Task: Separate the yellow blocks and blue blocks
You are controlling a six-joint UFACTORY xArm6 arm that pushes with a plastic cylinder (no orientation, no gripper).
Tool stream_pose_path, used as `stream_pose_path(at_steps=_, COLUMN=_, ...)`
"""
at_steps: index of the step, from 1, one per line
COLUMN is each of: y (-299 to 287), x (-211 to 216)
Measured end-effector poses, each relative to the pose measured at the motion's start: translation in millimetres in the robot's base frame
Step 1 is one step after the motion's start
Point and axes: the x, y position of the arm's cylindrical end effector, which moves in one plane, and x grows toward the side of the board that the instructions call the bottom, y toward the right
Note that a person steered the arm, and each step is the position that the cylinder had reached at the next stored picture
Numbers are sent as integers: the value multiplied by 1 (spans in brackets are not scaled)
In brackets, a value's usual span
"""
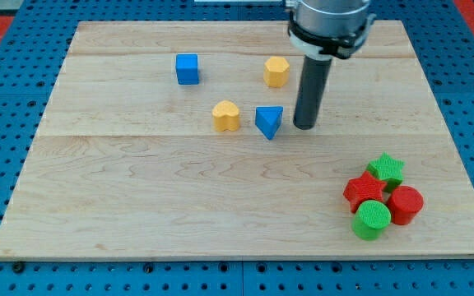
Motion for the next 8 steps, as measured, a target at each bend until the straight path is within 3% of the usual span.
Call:
stream_pose_path(at_steps=2, y=-76, x=-71)
stream_pose_path(at_steps=4, y=8, x=-5)
stream_pose_path(at_steps=5, y=-11, x=13)
stream_pose_path(at_steps=7, y=-196, x=-3)
stream_pose_path(at_steps=8, y=-167, x=24)
